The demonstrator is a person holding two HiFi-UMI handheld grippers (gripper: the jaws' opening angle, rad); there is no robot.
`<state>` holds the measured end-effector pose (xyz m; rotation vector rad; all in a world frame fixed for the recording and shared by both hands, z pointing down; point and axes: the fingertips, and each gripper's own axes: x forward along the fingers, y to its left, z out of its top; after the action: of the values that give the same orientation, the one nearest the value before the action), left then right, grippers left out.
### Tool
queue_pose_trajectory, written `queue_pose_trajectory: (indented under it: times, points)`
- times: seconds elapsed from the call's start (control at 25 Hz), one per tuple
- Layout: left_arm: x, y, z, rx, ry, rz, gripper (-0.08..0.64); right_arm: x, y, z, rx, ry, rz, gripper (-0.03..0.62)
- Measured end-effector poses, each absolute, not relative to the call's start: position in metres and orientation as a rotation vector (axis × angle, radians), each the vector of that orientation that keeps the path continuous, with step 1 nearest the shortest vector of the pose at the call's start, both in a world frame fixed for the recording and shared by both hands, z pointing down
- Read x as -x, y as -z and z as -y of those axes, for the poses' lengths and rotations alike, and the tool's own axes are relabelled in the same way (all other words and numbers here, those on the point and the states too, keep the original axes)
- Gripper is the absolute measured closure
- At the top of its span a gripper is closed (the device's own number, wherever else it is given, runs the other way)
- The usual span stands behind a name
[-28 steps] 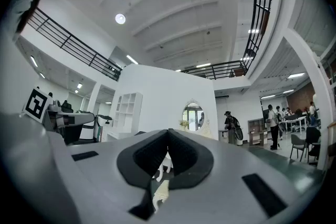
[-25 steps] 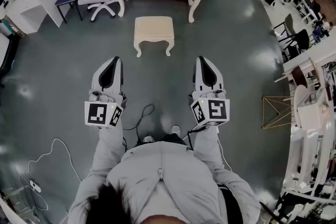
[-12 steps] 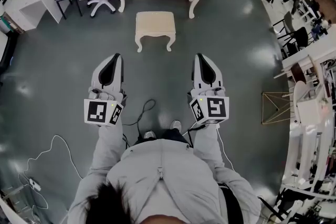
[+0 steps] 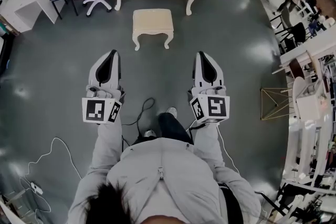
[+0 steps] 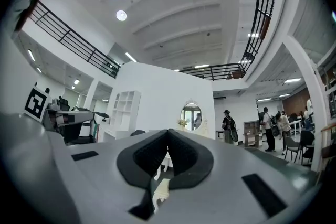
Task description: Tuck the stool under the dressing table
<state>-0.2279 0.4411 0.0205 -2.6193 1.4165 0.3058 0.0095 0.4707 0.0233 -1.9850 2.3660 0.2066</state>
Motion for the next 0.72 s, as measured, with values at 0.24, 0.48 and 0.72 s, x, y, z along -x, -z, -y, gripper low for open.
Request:
queue_pose_trajectory:
  times: [0.24, 0.48, 0.72]
  points:
    - [0.211, -0.026, -0.398, 2.617, -0.300, -1.441, 0.555, -0.028, -0.029, -0.426, 1.969, -0.192, -2.373, 0.591]
    - [0.186, -0.021, -0.335, 2.583, -0.303, -1.474, 0.556, -0.051, -0.024, -0.352, 1.906, -0.203, -2.395, 0.591]
    - [0.153, -0.008, -0.270, 2.538, -0.318, -1.485, 0.555, -0.077, -0.011, -0.282, 1.840, -0.242, -2.422, 0.591]
